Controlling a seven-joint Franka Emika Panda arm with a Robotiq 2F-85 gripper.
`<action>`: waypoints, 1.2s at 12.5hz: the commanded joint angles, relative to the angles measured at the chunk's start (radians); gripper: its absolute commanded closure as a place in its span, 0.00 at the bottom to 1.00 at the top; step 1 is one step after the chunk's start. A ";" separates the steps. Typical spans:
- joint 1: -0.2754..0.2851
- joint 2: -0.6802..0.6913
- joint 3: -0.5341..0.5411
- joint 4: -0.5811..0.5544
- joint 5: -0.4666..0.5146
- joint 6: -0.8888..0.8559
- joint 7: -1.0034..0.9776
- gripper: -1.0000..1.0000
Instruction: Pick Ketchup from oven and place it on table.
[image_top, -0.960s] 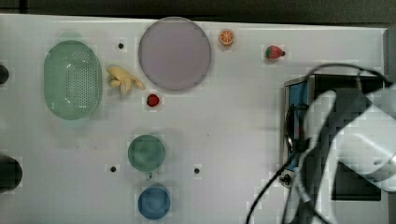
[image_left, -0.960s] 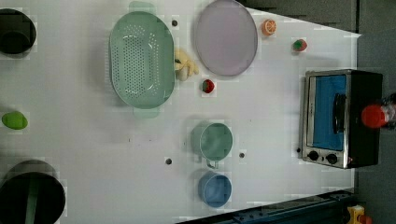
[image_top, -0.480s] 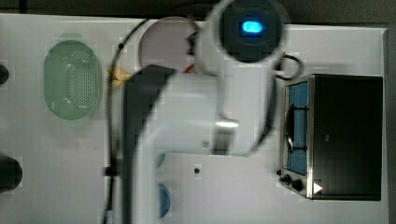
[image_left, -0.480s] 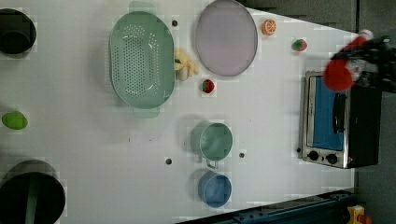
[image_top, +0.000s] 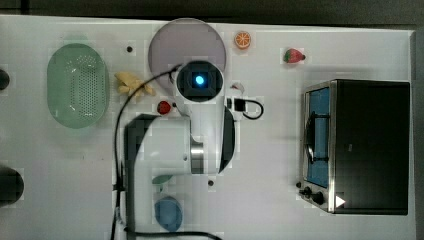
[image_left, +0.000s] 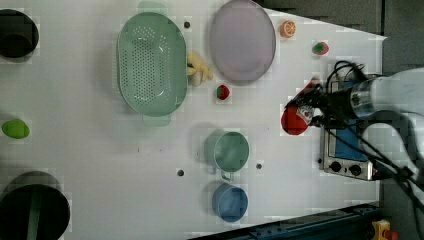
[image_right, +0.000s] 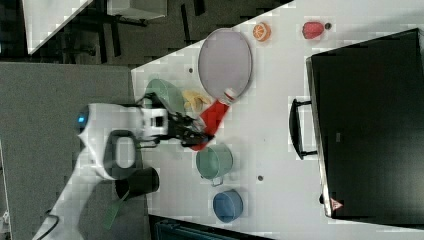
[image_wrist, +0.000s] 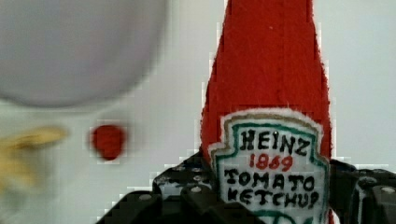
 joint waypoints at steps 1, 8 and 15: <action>-0.046 -0.001 -0.045 -0.059 0.017 0.134 0.020 0.39; -0.046 0.160 -0.067 -0.133 0.017 0.346 0.020 0.29; -0.045 -0.006 -0.073 -0.080 0.019 0.291 0.123 0.00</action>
